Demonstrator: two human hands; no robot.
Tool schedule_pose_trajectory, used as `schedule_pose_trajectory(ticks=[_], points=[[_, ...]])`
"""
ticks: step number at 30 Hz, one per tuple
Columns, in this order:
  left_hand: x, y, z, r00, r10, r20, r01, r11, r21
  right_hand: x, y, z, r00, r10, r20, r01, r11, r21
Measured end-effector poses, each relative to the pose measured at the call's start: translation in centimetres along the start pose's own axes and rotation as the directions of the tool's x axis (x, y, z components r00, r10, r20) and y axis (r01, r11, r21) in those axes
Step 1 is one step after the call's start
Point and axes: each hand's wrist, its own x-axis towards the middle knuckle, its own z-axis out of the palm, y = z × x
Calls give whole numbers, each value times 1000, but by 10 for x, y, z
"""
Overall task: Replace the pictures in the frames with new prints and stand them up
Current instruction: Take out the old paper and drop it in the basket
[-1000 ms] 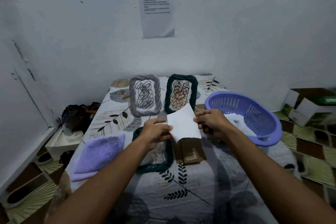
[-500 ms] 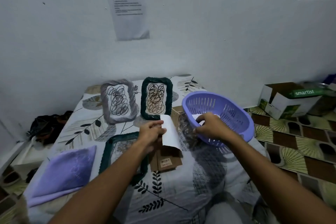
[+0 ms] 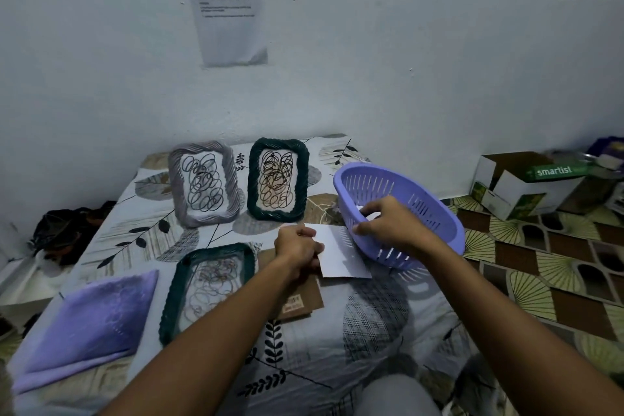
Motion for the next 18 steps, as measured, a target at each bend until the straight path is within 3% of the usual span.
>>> schedule_pose_trajectory(ticks=[9, 14, 18], points=[[5, 4, 27, 998, 12, 58, -21, 988, 153, -3, 1, 16, 1000, 3, 30, -1, 997, -75], [3, 6, 23, 989, -5, 148, -7, 997, 78, -7, -1, 28, 1000, -5, 26, 8, 989, -145], [5, 15, 11, 998, 40, 53, -43, 998, 48, -6, 0, 31, 999, 10, 42, -4, 988, -153]])
